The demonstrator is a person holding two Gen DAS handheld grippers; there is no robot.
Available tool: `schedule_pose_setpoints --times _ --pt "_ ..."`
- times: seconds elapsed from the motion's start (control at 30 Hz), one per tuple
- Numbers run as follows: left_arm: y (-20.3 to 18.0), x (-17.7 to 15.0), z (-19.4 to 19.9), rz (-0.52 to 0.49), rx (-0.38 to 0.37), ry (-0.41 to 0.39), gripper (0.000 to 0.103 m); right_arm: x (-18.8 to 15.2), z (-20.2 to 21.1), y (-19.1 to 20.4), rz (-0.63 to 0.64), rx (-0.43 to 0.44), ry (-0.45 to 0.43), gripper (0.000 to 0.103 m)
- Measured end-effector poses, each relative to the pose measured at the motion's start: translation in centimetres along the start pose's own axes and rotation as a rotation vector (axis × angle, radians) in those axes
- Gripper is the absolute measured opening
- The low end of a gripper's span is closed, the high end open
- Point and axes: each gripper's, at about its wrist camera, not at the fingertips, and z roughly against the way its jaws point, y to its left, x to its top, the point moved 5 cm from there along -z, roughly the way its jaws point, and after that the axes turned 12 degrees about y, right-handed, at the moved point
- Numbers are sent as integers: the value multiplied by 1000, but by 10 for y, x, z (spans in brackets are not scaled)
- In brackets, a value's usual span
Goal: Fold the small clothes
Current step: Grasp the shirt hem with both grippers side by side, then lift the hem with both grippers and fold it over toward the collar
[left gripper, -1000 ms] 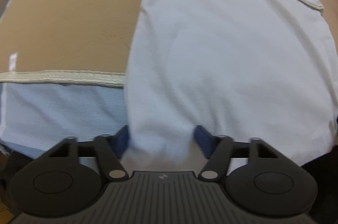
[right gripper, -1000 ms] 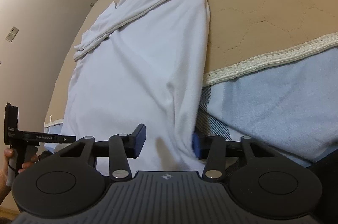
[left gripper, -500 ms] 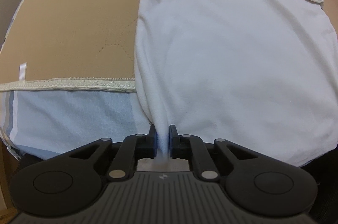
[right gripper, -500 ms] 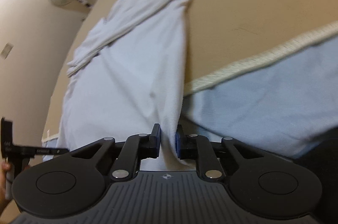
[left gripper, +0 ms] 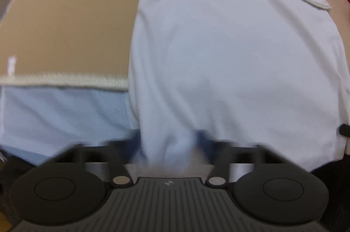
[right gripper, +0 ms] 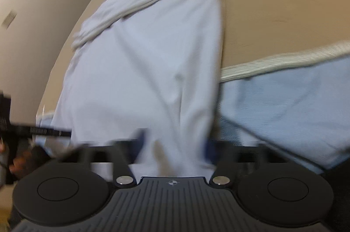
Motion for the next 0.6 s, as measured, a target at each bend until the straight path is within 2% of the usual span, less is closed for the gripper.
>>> schedule_pose_setpoints --times 0.03,0.2,0.33,0.47,0.6 --pt "-1 0 6 -1 7 -8 6 -1 0 4 5 0 7 13" --pt "15 -2 46 65 -80 -98 6 11 38 18 11 45 -75 10" --pt "22 -8 85 74 -127 -180 6 17 79 26 4 72 -158 10" --pt "20 -24 104 64 -160 -242 6 13 105 30 -11 95 -198 10" --pt "20 -39 103 39 -169 -233 6 -8 112 33 -14 86 -189 9"
